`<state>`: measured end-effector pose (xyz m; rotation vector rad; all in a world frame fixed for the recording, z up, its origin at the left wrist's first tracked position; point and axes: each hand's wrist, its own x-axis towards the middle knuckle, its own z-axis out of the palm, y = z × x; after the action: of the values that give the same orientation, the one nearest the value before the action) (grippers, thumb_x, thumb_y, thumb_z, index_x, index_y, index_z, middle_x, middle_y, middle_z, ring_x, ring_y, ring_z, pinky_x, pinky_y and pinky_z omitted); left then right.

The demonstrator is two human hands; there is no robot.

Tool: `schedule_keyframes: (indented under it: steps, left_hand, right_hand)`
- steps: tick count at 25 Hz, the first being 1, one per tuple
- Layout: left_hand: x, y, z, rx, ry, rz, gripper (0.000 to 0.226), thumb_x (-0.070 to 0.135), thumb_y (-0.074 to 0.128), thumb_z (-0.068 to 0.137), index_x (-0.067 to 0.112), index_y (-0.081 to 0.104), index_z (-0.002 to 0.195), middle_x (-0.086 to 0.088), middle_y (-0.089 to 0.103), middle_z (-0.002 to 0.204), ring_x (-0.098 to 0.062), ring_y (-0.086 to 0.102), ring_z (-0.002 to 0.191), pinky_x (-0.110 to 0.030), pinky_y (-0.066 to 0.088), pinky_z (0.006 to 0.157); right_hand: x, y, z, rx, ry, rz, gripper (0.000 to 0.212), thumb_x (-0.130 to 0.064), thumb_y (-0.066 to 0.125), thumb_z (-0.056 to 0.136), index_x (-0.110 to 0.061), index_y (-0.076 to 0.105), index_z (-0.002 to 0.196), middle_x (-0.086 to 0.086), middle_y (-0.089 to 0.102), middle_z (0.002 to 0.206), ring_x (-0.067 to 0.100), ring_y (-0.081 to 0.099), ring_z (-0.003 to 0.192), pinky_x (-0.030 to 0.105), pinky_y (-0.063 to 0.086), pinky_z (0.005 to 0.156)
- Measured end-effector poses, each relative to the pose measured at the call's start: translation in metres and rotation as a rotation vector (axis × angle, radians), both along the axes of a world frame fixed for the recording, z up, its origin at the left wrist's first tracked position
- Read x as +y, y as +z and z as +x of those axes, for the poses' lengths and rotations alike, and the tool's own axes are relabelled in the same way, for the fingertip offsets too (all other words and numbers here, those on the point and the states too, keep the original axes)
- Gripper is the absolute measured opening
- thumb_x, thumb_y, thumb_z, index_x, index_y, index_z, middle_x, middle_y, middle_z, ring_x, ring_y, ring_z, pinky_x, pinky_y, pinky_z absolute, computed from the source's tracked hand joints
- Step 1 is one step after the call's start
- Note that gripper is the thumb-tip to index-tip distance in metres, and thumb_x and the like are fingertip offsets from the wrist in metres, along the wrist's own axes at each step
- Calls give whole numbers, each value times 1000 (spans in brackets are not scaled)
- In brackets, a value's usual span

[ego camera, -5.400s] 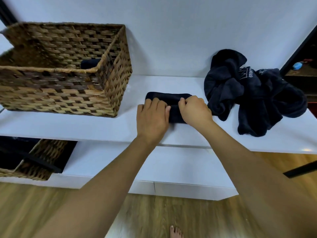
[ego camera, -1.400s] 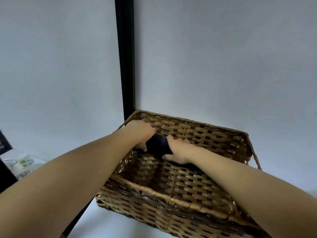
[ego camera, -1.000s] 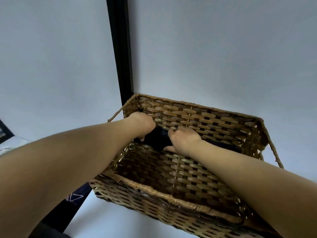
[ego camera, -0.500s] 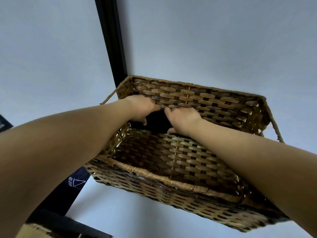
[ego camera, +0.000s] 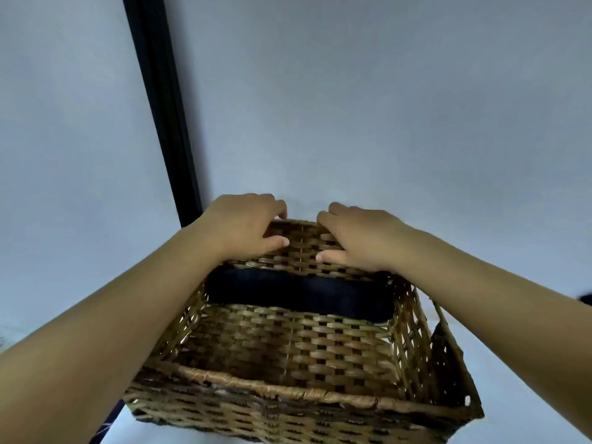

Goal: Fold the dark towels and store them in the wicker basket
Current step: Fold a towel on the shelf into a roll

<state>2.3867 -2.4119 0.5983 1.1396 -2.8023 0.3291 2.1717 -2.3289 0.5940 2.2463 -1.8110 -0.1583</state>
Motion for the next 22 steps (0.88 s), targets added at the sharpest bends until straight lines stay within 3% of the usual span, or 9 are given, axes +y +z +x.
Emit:
schedule_keyframes:
  steps: [4,7,10,15,19,22]
  left_hand:
    - [34,13,-52,170,-116,-143,76,66,54,89,36,29,154,6,25,165,-19,21,152,-43,27,118]
    - [57,20,-103,211,-153,-149,82,67,50,91,34,18,159,5,6,170,-20,4,156,-43,11,125]
    - [92,23,-163,211,-224,-140,80,67,48,93,33,17,159,5,3,170,-19,0,157,-43,6,126]
    - [158,14,-258,283,-308,-117,72,62,50,94,27,32,154,2,13,169,-20,2,157,-44,7,127]
    - [235,-29,-348,260,-423,45,66,59,50,95,28,36,151,3,21,166,-19,9,156,-43,10,126]
    - [272,-74,-407,156,-422,243,59,57,51,96,27,43,146,5,44,150,-19,37,141,-41,32,115]
  right_hand:
    - [49,26,-47,37,-109,-242,75,-71,45,92,-30,26,151,3,26,158,29,45,127,43,50,91]
    - [89,32,-84,16,-211,-285,79,-72,41,92,-31,16,155,4,7,166,32,37,136,46,47,96]
    - [135,36,-133,-10,-293,-324,78,-71,42,93,-30,18,155,4,5,167,32,39,135,45,48,96]
    - [237,23,-245,-253,-432,-389,63,-59,53,95,-28,38,148,-5,26,158,23,43,130,42,49,93]
    - [318,-26,-348,-414,-663,-279,55,-57,52,95,-28,44,141,-4,42,145,23,51,118,43,47,94]
    - [350,-69,-394,-457,-786,-205,53,-56,55,95,-26,48,138,0,51,139,26,54,118,47,48,97]
